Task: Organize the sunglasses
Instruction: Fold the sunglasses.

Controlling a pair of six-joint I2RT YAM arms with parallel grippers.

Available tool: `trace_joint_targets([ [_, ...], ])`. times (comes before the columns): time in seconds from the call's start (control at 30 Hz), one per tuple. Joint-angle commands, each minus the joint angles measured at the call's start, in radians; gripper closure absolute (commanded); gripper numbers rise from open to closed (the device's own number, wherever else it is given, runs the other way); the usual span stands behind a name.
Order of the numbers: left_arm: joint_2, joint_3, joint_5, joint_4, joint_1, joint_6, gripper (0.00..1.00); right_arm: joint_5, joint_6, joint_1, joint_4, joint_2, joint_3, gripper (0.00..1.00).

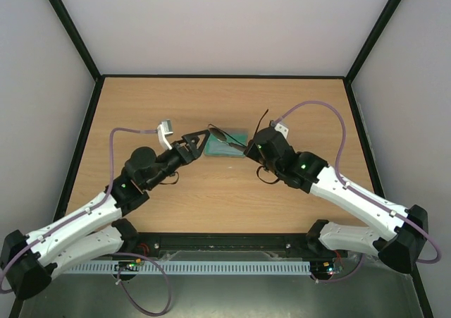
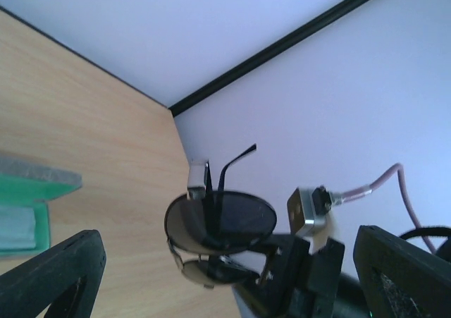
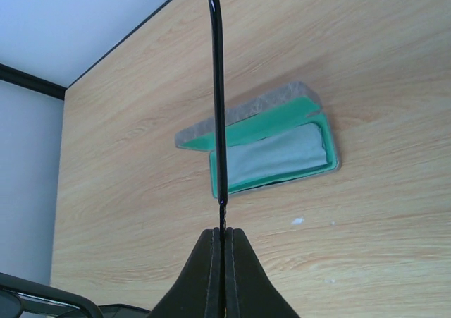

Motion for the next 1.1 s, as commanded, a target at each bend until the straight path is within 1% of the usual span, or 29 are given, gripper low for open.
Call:
trace_joint_targets([
  [0.0, 0.054, -0.014, -0.074, 0.184, -0.024, -0.004, 0.01, -0.03, 0.065, -0.004, 0.063, -0.005, -0.017, 0.99],
  [0.17, 0.103, -0.009, -0.079, 0.184, -0.028, 0.006, 0.01, -0.033, 0.059, -0.005, 0.06, -0.004, -0.016, 0.99],
  [0.43, 0.178, 0.009, -0.058, 0.249, -0.033, 0.01, 0.01, -0.054, 0.056, -0.004, 0.079, 0.02, -0.036, 0.99],
  [0.87, 0.248, 0.023, -0.029, 0.295, -0.04, 0.0, 0.01, -0.069, 0.053, -0.004, 0.101, 0.036, -0.051, 0.99],
  [1.07, 0.266, 0.04, -0.027, 0.277, -0.041, 0.002, 0.01, -0.069, 0.053, -0.004, 0.109, 0.041, -0.065, 0.99],
])
